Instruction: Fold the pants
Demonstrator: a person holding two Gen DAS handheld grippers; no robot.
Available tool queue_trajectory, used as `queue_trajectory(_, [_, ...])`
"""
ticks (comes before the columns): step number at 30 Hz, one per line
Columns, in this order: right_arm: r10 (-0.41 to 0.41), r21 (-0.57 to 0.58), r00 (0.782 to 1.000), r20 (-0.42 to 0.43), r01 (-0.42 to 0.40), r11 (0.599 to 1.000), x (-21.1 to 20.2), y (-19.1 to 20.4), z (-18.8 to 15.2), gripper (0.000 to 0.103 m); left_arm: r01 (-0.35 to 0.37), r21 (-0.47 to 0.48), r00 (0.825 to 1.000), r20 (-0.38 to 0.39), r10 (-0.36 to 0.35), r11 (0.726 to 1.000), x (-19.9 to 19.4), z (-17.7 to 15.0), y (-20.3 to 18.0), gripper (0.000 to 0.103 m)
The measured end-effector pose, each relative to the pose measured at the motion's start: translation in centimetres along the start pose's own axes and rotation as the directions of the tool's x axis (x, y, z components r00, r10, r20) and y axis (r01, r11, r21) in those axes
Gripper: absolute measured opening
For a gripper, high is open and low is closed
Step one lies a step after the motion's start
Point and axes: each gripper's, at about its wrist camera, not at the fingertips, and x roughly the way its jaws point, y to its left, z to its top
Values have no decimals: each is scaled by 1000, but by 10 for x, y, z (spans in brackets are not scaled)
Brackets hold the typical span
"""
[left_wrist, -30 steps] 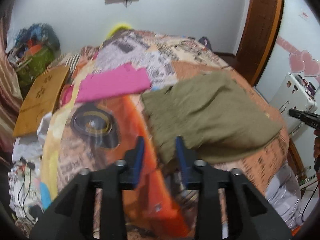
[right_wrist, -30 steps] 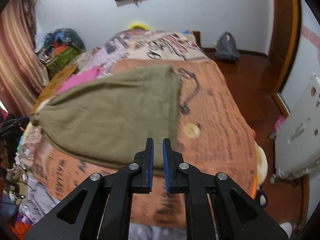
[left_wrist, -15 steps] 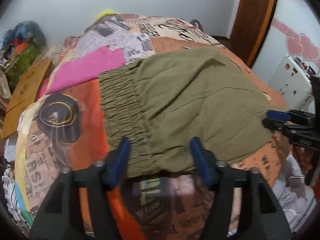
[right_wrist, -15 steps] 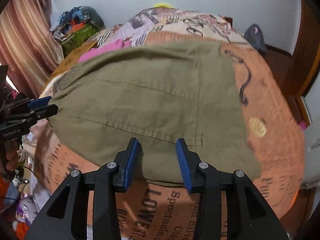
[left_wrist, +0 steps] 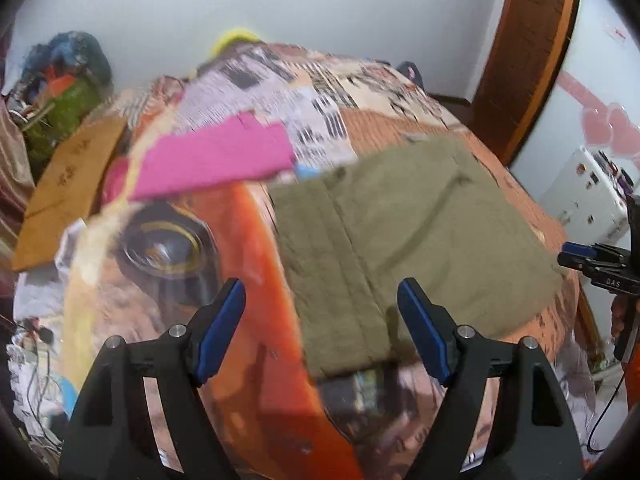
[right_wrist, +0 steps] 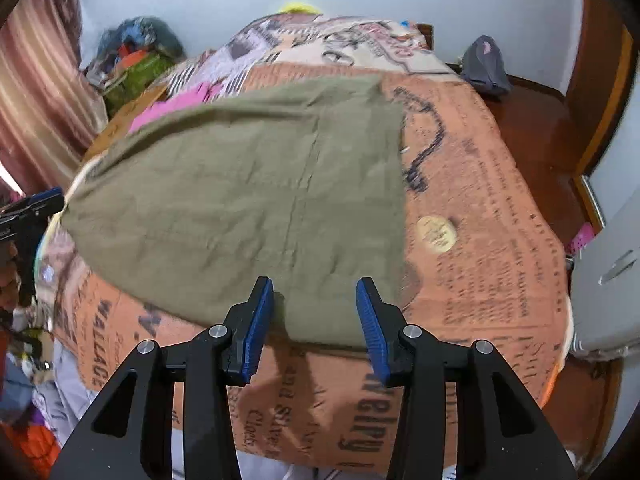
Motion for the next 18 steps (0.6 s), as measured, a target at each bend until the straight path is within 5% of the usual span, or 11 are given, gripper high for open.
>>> queue_trajectory(9, [-26,-10,993,112,27,1000,16,-15,73,42,-84,-61,996,12,85,995,41,64,27,79])
queue_trajectory(18, [-83,-70,995,61,87,994,91,-36,139,44,-91,-69,992,-98,84,993,115,76,40,79])
